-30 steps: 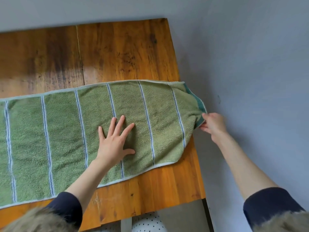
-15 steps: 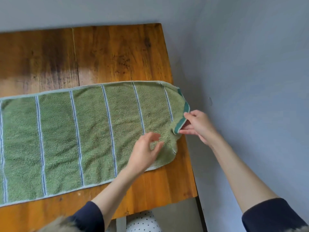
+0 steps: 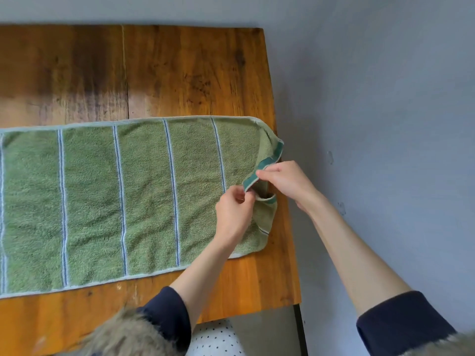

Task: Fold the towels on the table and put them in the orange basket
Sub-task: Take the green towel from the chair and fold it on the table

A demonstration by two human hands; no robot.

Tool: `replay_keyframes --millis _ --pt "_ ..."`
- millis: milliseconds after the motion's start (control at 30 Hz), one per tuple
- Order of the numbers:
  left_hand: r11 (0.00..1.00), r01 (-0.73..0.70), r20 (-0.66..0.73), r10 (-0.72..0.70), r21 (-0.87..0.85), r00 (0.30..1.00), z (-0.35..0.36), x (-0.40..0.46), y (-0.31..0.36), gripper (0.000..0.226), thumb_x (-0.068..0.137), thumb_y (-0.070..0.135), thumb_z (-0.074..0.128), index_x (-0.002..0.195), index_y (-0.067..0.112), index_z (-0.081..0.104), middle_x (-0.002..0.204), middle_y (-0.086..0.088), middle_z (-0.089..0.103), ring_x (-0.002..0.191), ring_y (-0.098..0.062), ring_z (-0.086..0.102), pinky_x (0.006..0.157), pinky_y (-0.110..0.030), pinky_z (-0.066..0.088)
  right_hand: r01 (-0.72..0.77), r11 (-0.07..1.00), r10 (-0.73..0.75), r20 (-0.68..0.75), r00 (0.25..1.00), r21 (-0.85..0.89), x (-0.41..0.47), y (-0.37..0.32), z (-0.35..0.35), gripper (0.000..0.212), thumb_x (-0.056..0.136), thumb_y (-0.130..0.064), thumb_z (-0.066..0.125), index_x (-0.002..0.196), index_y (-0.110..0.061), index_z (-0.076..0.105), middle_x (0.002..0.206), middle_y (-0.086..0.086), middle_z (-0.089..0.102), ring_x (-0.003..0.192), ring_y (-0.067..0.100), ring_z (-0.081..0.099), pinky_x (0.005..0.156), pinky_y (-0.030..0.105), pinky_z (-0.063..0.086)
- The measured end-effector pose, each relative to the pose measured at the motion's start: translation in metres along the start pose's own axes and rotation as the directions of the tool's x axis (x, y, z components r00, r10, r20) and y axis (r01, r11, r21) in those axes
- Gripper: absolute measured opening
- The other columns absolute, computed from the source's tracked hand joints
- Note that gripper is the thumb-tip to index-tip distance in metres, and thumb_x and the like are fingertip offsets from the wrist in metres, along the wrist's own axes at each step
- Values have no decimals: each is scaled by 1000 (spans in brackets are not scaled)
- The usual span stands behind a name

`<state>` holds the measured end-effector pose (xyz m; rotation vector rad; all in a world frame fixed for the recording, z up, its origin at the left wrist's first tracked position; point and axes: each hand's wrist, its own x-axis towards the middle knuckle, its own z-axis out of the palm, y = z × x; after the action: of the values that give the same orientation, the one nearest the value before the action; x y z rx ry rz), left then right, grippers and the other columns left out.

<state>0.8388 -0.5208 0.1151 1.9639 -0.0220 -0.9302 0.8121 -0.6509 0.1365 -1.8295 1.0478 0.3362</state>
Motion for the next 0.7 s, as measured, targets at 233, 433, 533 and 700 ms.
replay_keyframes --millis 233,433,533,700 --pt "887 284 -61 -327 -365 943 -27 1 -8 6 87 8 49 89 13 49 75 -2 60 65 -12 58 72 -30 45 -432 708 426 150 892 559 40 -3 2 45 91 -33 58 126 -6 48 107 9 63 90 18 64 60 25 49" --pt "842 371 30 -391 -391 920 -50 8 -21 15 97 10 41 85 14 48 64 0 51 54 -10 42 54 -24 37 -332 750 485 -134 864 572 64 -18 21 29 88 -25 64 110 -6 59 90 5 66 71 12 63 46 20 42" --pt "844 395 123 -376 -362 918 -61 9 -30 10 97 21 48 102 13 48 79 0 54 66 -10 50 56 -23 43 -264 814 437 -245 866 517 69 -28 25 20 89 -25 63 102 -10 64 84 1 67 64 9 60 43 19 39" --pt "851 486 352 -400 -200 846 -79 6 -40 19 85 -9 54 88 10 54 81 -7 58 70 -16 55 65 -28 47 -164 857 333 -281 900 489 64 -45 31 9 91 -25 59 90 -17 62 90 -1 70 78 11 67 54 21 47"
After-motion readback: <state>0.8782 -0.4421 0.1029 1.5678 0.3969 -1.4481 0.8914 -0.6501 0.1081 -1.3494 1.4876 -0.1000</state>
